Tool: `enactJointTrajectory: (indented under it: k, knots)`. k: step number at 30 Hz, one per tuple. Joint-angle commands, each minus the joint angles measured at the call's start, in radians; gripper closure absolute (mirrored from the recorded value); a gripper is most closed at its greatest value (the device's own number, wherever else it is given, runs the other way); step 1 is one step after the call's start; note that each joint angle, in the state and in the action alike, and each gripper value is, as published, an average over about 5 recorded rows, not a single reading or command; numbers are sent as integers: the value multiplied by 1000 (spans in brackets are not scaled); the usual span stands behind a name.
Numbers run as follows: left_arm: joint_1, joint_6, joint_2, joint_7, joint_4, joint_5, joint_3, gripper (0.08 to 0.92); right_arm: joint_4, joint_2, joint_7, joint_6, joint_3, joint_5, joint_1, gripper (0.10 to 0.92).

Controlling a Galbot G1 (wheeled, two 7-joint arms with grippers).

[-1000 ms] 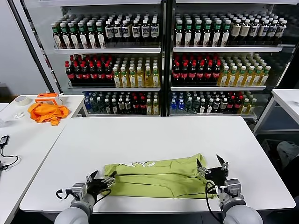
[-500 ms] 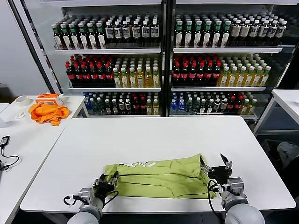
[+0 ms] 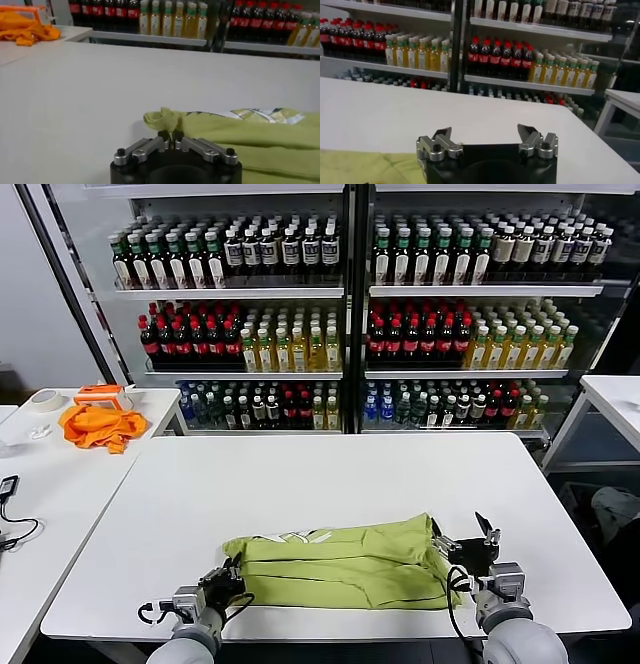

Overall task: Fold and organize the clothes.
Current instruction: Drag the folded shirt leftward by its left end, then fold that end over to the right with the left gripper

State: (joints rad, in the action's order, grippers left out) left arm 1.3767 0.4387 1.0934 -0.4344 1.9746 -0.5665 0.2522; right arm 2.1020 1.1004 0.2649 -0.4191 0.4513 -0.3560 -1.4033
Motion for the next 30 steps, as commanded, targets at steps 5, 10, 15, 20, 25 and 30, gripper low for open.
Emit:
enactJointTrajectory:
  k: [5,10,15,20,25,30]
  knots:
    - [94,139,-132,40,130,152,345,889,6,-4,0,2,11,-2,-1,203]
    - [166,140,-216,62,91,163,531,889,-8,2,-1,5,7,-2,10,203]
    - [200,139,-264,84,100,237,607,889,-13,13,-1,9,-3,-1,25,203]
    - [162,138,-237,82,151,200,533,889,-14,15,-2,13,3,-1,12,203]
    - [87,138,-160,85,222,83,353,889,-13,16,-2,16,18,0,-2,203]
    - [5,138,-73,100,246,24,181,889,-10,15,-3,15,31,0,-11,203]
